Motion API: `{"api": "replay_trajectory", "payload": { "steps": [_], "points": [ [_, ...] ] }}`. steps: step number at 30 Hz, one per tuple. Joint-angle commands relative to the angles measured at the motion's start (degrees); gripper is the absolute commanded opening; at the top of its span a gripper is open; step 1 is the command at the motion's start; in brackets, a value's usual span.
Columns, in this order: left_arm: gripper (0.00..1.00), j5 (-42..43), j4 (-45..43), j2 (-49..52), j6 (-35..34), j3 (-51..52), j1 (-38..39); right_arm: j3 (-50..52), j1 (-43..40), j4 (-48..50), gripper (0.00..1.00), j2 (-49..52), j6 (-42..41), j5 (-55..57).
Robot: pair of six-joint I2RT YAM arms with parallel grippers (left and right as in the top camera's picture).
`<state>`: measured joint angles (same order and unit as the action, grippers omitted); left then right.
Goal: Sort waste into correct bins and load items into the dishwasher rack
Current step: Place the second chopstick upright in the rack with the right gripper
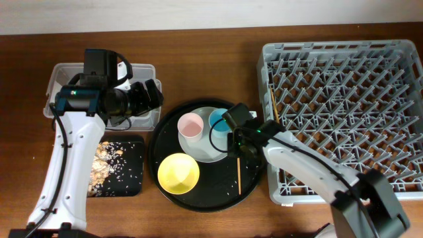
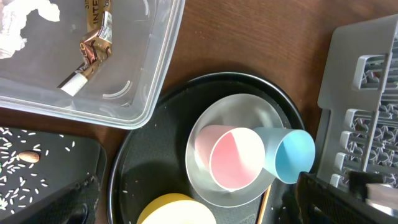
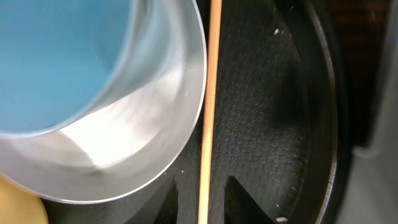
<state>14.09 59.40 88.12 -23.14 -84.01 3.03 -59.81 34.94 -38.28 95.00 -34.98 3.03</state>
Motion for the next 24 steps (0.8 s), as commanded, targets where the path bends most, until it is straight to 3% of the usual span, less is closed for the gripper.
{"api": "replay_trajectory", "payload": {
  "steps": [1, 11, 15, 17, 21, 24],
  "points": [
    [0.99, -0.4, 0.0, -0.4, 0.9, -0.5, -0.2, 0.6, 0.5, 0.4, 0.25, 3.2, -0.7, 0.7],
    [0.99, -0.4, 0.0, -0.4, 0.9, -0.5, -0.2, 0.8, 1.8, 3.0, 0.24, 10.4, -0.7, 0.7],
    [0.99, -0.4, 0.0, -0.4, 0.9, -0.5, -0.2, 0.8, 1.8, 2.4, 0.05, 10.9, -0.7, 0.6],
    [0.99, -0.4, 0.0, -0.4, 0.9, -0.5, -0.2, 0.5, 1.8, 2.1, 0.04, 10.8, -0.7, 0.5],
    [1.00, -0.4, 0.0, -0.4, 0.9, -0.5, -0.2, -4.2, 1.7, -1.0, 0.04, 6.4, -0.4, 2.5],
    [0.99, -0.4, 0.0, -0.4, 0.9, -0.5, -0.2, -8.0, 1.7, -8.9, 0.04, -0.3, -0.4, 7.9]
  ]
}}
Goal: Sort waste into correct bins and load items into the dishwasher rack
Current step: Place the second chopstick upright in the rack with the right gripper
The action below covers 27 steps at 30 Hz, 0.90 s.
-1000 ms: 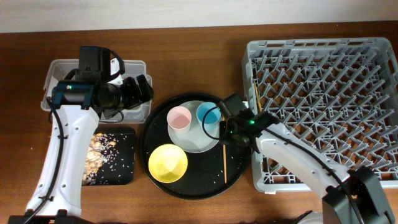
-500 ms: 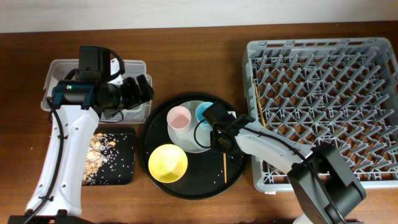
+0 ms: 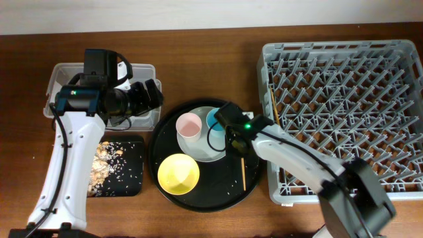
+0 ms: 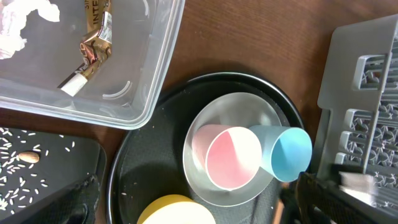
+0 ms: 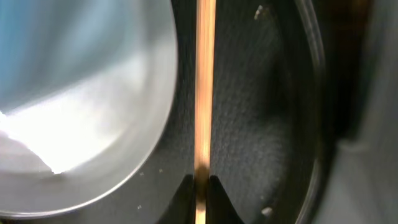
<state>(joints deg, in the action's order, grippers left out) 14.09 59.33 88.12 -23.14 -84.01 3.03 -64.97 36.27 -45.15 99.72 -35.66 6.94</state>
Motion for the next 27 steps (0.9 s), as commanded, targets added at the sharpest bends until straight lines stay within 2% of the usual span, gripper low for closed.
{"api": "replay_trajectory", "payload": {
  "steps": [1, 3, 5, 9, 10, 16, 19, 24, 26, 27],
  "points": [
    [0.99, -0.4, 0.1, -0.4, 0.9, -0.5, -0.2, -3.7, 0.3, -3.8, 0.04, -6.8, 0.2, 5.5],
    [0.99, -0.4, 0.1, -0.4, 0.9, -0.5, -0.2, -6.5, -2.6, -8.5, 0.04, -12.2, 2.9, 9.4],
    [0.99, -0.4, 0.1, -0.4, 0.9, -0.5, -0.2, -7.1, -8.3, -8.9, 0.04, -16.8, 10.4, 9.4],
    [0.99, -0.4, 0.1, -0.4, 0.9, -0.5, -0.2, -7.0, -21.4, -7.3, 0.04, -16.7, 24.9, 9.1],
    [0.99, -0.4, 0.1, -0.4, 0.9, -0.5, -0.2, -7.0, -23.0, -6.4, 0.04, -15.8, 26.4, 8.0],
    [0.99, -0.4, 0.1, -0.4, 0.9, -0.5, -0.2, -7.0, -24.3, -2.6, 0.04, -9.6, 26.9, 3.5],
    [0.99, -0.4, 0.1, -0.4, 0.9, -0.5, -0.2, -7.0, -24.3, -2.4, 0.04, -9.6, 26.9, -3.0],
    [0.99, -0.4, 0.1, -0.4, 0.9, -0.5, -0.2, -6.9, -24.3, -2.2, 0.05, -9.2, 26.8, -3.3],
    [0.99, -0.4, 0.1, -0.4, 0.9, -0.5, -0.2, -6.9, -24.3, -2.2, 0.25, -8.2, 26.8, -3.3],
    [0.99, -0.4, 0.1, -0.4, 0.9, -0.5, -0.2, -6.9, -24.3, -2.2, 0.27, -7.6, 26.8, -3.4]
  ]
}}
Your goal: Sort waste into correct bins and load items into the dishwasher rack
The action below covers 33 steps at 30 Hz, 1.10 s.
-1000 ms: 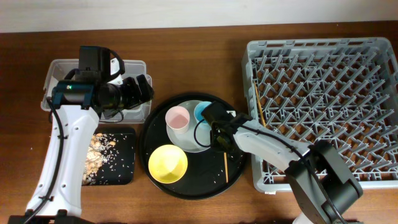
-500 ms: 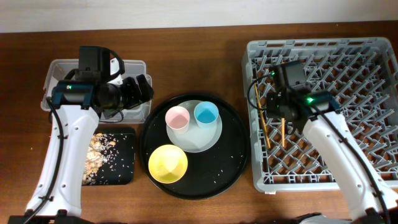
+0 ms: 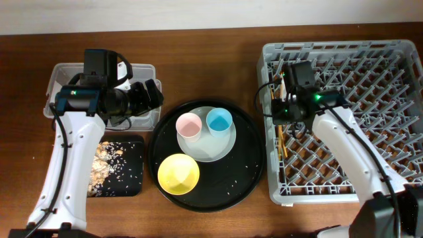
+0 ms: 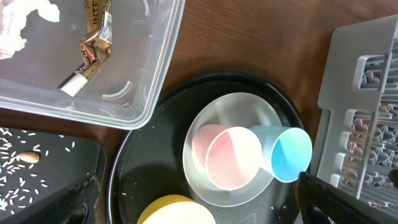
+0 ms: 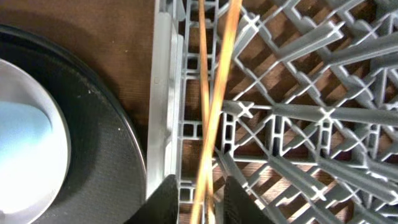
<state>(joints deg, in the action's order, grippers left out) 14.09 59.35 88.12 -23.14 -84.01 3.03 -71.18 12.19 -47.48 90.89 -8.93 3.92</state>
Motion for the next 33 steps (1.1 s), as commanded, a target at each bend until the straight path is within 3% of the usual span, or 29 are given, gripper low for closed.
{"api": "replay_trajectory", "payload": {
  "steps": [1, 3, 9, 12, 15, 27, 29, 31, 33],
  "points": [
    [1.00, -0.4, 0.1, -0.4, 0.9, -0.5, -0.2, -0.7, -0.2, 0.2, 0.28, 1.4, 0.1, -0.3],
    [0.99, -0.4, 0.1, -0.4, 0.9, -0.5, -0.2, -1.7, -0.2, -0.5, 0.28, 1.3, 0.1, -0.3],
    [0.99, -0.4, 0.1, -0.4, 0.9, -0.5, -0.2, -25.4, -0.2, -27.2, 0.34, -3.3, 0.1, -11.0],
    [0.99, -0.4, 0.1, -0.4, 0.9, -0.5, -0.2, -25.5, -0.2, -31.5, 0.37, -4.6, 0.1, -12.0],
    [0.99, -0.4, 0.1, -0.4, 0.9, -0.5, -0.2, -25.5, -0.2, -32.1, 0.37, -4.6, 0.1, -21.7],
    [1.00, -0.4, -1.9, -0.4, 0.9, -0.5, -0.2, -25.5, -0.2, -39.3, 0.37, -4.6, 1.9, -19.1],
    [0.74, 0.0, 0.4, -0.4, 0.5, -0.3, 1.1, -25.5, -0.2, -39.5, 0.37, -4.6, 1.9, -18.4],
    [0.67, -1.9, 2.0, -0.3, 0.5, 1.3, 6.8, -25.5, -0.2, -39.5, 0.37, -4.6, 1.9, -18.3],
    [0.62, -9.0, 2.0, 0.0, -1.2, 2.3, 12.3, -25.5, -0.2, -39.5, 0.37, -4.6, 1.9, -18.3]
  ]
}}
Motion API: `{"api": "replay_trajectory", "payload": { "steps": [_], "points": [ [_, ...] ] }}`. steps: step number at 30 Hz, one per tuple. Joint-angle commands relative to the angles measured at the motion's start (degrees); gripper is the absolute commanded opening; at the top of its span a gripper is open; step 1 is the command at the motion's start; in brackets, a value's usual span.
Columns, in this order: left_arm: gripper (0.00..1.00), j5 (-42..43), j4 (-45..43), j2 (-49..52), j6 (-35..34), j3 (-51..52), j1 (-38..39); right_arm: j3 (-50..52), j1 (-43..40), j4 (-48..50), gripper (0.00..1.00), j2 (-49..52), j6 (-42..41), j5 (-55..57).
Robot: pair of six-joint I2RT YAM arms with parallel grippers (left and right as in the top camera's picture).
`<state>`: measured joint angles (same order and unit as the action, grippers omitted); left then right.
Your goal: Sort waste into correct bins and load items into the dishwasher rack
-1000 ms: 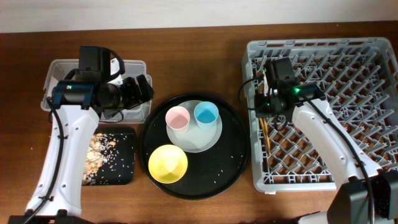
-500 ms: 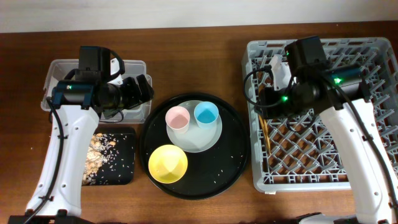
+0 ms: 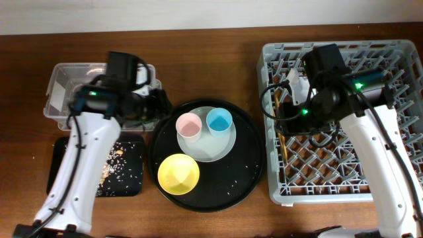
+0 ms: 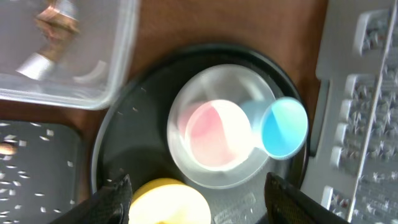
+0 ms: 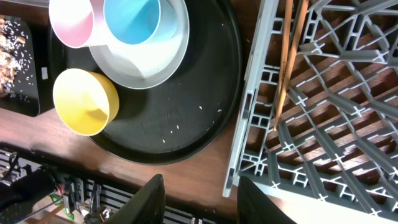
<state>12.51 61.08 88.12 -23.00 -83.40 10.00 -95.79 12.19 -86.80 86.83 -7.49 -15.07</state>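
Two wooden chopsticks (image 5: 287, 56) lie in the left edge of the grey dishwasher rack (image 3: 350, 132). On the round black tray (image 3: 251, 172), a white plate (image 3: 210, 151) carries a pink cup (image 3: 190, 124) and a blue cup (image 3: 219, 120), with a yellow bowl (image 3: 178, 173) in front. High over the rack's left side, my right gripper (image 5: 202, 199) is open and empty. My left gripper (image 4: 199, 205) is also open and empty, above the tray's left part, with the yellow bowl (image 4: 168, 202) between its fingers in that view.
A clear plastic bin (image 3: 63, 86) holding wrappers stands at the back left. In front of it lies a black tray (image 3: 125, 175) with rice and food scraps. The table's front edge (image 5: 186, 180) shows below the round tray.
My right gripper has let go of the chopstick, which now lies in the rack beside the other one, and it stands higher and open. My left arm has moved right, over the round tray.
My right gripper was open around a chopstick lying on the black tray beside the plate. Then it was shut on it. Then it held it over the rack's left edge next to another chopstick. Now both lie in the rack and the gripper is open.
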Motion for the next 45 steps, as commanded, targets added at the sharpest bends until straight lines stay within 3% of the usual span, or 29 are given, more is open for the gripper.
{"api": "replay_trajectory", "payload": {
  "steps": [1, 4, 13, 21, 26, 28, 32, 36, 37, 39, 40, 42, 43, 45],
  "points": [
    [0.62, -9.1, 0.3, 0.0, -2.7, 2.3, 6.8, -0.9, -0.2, -0.2, 0.38, -0.5, 0.5, 0.7],
    [0.63, -9.9, -3.7, 0.0, -5.3, 7.9, 10.5, -0.9, -0.2, -0.2, 0.37, -0.5, 0.5, 0.7],
    [0.55, -11.9, -23.4, 0.0, -7.2, 22.6, 10.5, -0.9, -0.2, 0.0, 0.38, -0.5, 0.5, 0.7],
    [0.53, -13.8, -26.3, 6.3, -7.2, 22.7, 10.5, -0.9, -0.2, 0.2, 0.38, -0.5, 0.5, 0.7],
    [0.39, -13.8, -28.0, 7.1, -7.2, 22.6, 10.5, -0.9, -0.2, 0.2, 0.38, -0.5, 0.5, 0.7],
    [0.24, -13.8, -28.1, 7.1, -7.2, 22.6, 10.5, -0.9, -0.2, 0.2, 0.38, -0.5, 0.5, 0.7],
    [0.05, -13.9, -28.1, 7.1, -7.2, 22.6, 10.5, -0.9, -0.2, 0.2, 0.38, -0.5, 0.5, 0.7],
    [0.01, -14.0, -25.0, 4.7, -7.0, 19.4, 10.0, -0.9, -0.2, 1.1, 0.40, -0.5, 0.4, 0.5],
    [0.01, -14.0, -23.2, 3.5, -6.9, 17.9, 10.0, -0.9, -0.2, 1.3, 0.47, -0.5, 0.4, 0.5],
    [0.01, -14.0, -17.5, 0.5, -5.2, 12.7, 9.7, -0.9, -0.2, 1.7, 0.88, -0.5, 0.4, 0.5],
    [0.01, -10.9, -8.9, -1.6, -3.9, 5.8, 7.7, -0.9, -0.3, 2.1, 0.98, -0.5, 0.4, 0.5],
    [0.01, 3.3, -4.7, -2.1, 2.5, 0.2, 5.0, -1.7, -0.8, 2.3, 0.98, -0.5, 1.8, -0.6],
    [0.00, 16.3, -2.9, -2.1, 7.0, -3.1, 1.8, -3.7, -3.1, 1.4, 0.98, -0.5, 15.2, -15.0],
    [0.00, 48.3, -3.8, -2.1, 16.1, -4.6, -6.2, -5.5, -10.6, -2.5, 0.98, -0.5, 30.2, -37.6]
  ]
}}
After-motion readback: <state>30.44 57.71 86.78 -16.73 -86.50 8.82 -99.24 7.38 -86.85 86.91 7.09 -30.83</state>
